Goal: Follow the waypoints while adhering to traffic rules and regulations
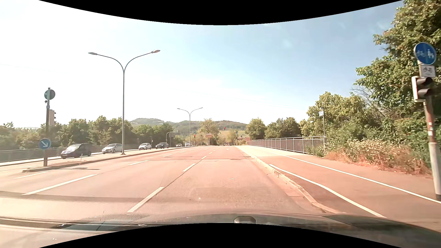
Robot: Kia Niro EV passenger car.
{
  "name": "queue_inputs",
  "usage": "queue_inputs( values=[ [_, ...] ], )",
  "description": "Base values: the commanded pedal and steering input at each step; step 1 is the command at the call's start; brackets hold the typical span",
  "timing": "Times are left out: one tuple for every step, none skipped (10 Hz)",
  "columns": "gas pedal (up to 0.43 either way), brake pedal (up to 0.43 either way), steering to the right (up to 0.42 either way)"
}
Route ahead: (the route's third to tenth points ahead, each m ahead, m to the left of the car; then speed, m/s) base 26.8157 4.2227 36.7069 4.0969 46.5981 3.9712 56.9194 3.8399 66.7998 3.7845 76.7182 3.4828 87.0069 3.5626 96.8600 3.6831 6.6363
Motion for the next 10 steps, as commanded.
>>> queue_inputs(
  values=[
    [0.287,0.000,-0.002],
    [0.268,0.000,-0.002],
    [0.248,0.000,-0.002],
    [0.240,0.000,-0.002],
    [0.240,0.000,-0.003],
    [0.240,0.000,-0.003],
    [0.240,0.000,-0.002],
    [0.240,0.000,-0.003],
    [0.240,0.000,-0.002],
    [0.240,0.000,-0.002]
  ],
)
